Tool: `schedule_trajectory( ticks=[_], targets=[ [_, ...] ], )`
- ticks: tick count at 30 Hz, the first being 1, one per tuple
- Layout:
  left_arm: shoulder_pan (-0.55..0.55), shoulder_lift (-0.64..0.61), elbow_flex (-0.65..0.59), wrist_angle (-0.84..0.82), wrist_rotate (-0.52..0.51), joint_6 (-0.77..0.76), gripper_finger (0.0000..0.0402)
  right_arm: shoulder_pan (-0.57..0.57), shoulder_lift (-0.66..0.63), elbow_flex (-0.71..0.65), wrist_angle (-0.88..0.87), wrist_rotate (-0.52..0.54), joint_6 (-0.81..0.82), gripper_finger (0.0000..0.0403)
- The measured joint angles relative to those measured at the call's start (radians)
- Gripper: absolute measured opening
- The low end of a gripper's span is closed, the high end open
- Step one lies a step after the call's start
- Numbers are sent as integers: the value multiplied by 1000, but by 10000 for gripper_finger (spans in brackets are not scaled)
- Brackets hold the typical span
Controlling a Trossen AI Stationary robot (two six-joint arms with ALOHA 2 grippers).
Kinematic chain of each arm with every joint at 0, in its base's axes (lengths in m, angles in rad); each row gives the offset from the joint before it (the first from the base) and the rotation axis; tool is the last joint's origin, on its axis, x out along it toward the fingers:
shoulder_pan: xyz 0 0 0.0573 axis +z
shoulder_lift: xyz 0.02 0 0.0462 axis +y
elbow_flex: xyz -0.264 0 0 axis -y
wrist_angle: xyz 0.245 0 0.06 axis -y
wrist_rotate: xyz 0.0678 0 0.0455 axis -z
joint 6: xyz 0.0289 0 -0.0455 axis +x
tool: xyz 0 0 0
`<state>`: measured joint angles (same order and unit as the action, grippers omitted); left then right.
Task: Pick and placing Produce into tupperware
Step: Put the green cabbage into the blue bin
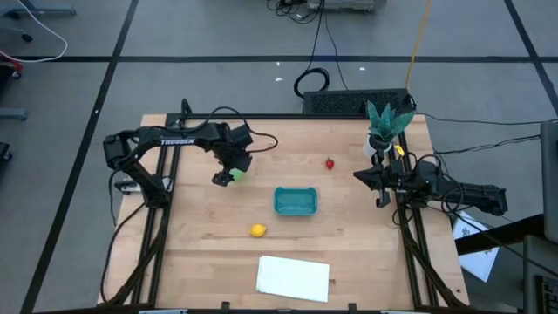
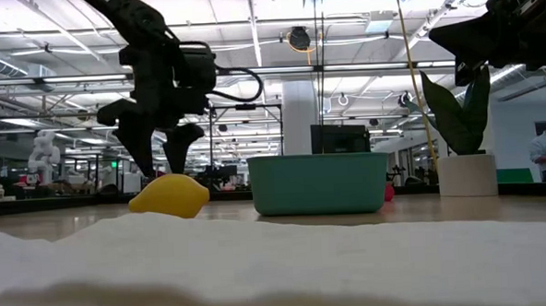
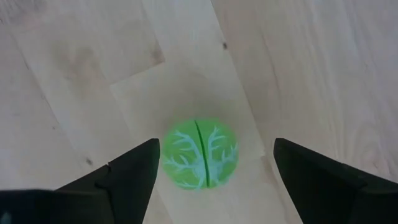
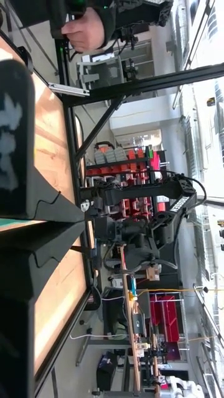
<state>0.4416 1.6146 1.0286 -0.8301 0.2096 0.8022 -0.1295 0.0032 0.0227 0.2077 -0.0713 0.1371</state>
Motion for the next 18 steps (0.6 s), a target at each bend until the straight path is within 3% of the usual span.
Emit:
schedule_trajectory(
  ticks=[18],
  targets=[
    [0,0,-76,115,-7,-7,322,0,0,0,0,0,0,0]
  ],
)
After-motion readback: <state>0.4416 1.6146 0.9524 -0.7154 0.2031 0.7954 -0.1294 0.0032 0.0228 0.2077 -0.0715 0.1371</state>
